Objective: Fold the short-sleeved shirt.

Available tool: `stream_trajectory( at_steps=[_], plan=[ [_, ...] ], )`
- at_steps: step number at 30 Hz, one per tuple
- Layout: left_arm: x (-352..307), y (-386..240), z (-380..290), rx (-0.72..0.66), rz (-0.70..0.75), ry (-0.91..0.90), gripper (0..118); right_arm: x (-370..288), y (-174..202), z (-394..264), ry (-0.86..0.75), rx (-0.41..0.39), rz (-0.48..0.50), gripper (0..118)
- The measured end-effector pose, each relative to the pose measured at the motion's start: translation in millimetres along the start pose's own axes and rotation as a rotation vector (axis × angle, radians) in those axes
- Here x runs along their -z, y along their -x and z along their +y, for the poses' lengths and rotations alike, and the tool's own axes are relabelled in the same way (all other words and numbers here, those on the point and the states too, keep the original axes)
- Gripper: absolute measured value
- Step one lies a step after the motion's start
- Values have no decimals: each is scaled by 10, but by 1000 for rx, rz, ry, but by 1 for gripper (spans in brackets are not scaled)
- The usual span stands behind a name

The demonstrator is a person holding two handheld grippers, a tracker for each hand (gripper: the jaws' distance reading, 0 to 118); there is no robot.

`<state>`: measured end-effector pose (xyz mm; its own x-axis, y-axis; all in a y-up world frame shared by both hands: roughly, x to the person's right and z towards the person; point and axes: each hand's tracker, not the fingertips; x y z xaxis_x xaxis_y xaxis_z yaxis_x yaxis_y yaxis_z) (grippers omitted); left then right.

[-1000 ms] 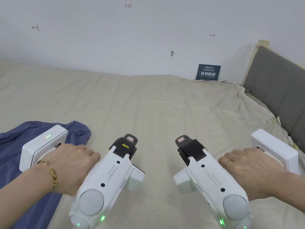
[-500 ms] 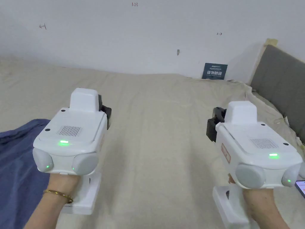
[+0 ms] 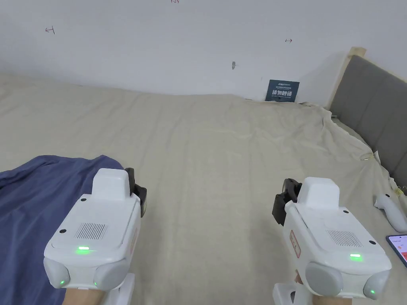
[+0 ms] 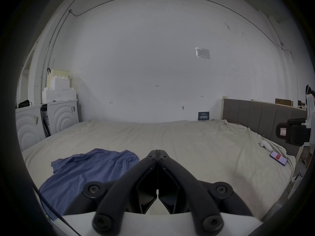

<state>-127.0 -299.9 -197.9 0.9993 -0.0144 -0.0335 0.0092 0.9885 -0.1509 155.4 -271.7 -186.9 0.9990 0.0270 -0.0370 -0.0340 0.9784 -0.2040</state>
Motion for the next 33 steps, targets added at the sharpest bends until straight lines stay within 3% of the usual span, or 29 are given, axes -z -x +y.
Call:
stream_trajectory(
  at_steps=[6,33],
  plan=[
    [-23,-54,-23,7,-6,6,0,6,-1,-45,0,-33,9,0],
    [-54,-103,-10,-5,-15,-3,0,-36,11,-123,10,-40,21,0]
  ],
)
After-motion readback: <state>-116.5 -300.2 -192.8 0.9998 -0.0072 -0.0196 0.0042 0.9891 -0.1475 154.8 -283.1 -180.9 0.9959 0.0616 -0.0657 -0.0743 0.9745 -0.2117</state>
